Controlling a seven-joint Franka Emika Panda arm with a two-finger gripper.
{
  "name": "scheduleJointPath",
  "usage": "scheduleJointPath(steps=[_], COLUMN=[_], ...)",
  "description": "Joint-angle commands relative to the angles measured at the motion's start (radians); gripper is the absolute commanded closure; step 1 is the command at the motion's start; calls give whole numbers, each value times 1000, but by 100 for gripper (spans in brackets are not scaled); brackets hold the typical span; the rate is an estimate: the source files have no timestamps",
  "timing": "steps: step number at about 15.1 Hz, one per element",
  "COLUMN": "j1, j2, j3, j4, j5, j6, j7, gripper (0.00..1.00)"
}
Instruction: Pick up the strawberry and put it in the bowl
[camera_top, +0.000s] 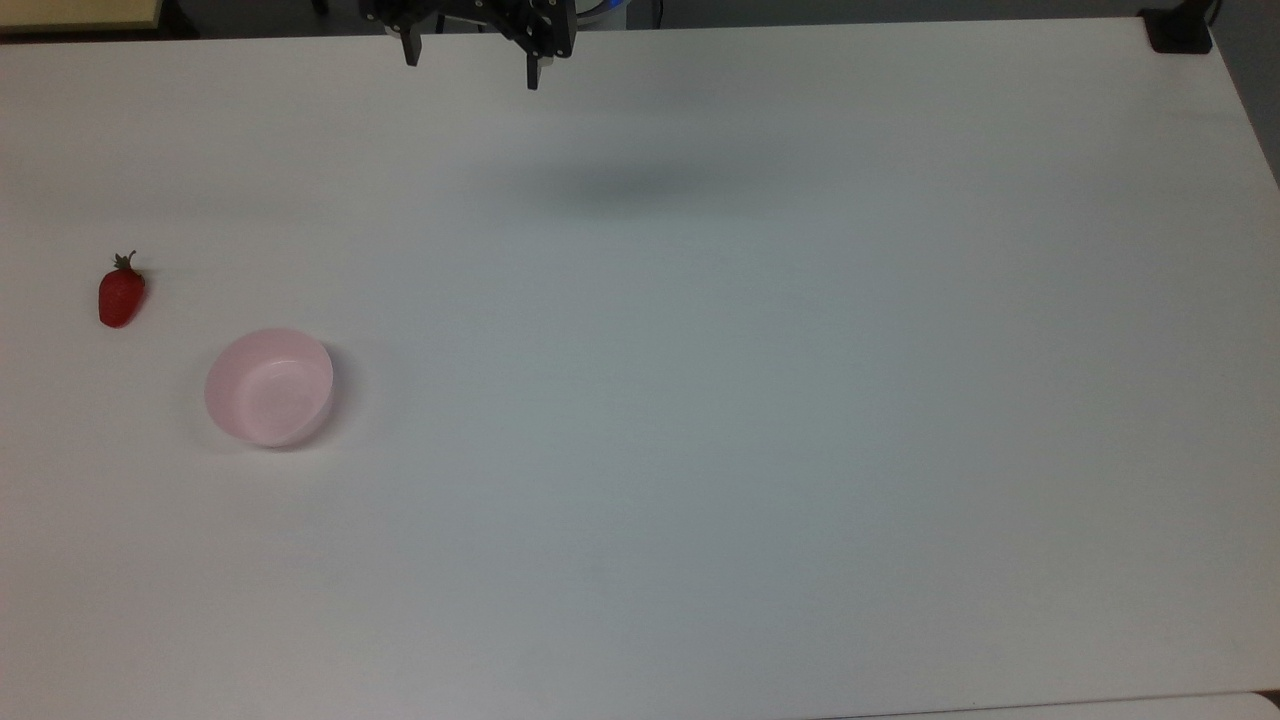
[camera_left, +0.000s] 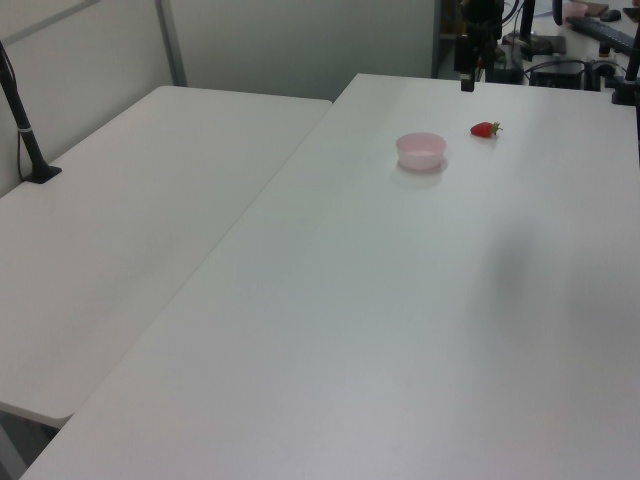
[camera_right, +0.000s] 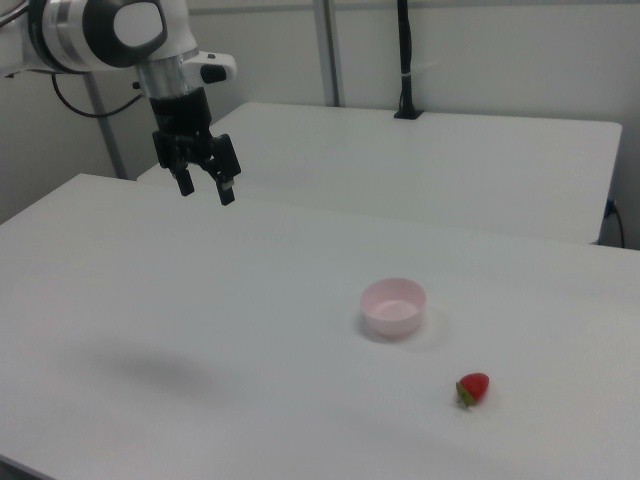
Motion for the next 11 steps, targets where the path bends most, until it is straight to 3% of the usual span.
scheduleJointPath(steps=[1, 4, 11], j1=[-4, -6, -92], j2=[-22, -19, 12], j3=[-8, -8, -8], j4=[-11, -11, 9], j5=[17, 17, 17], j6=[-23, -20, -2], j7=[-10, -11, -54], gripper=[0, 0, 0])
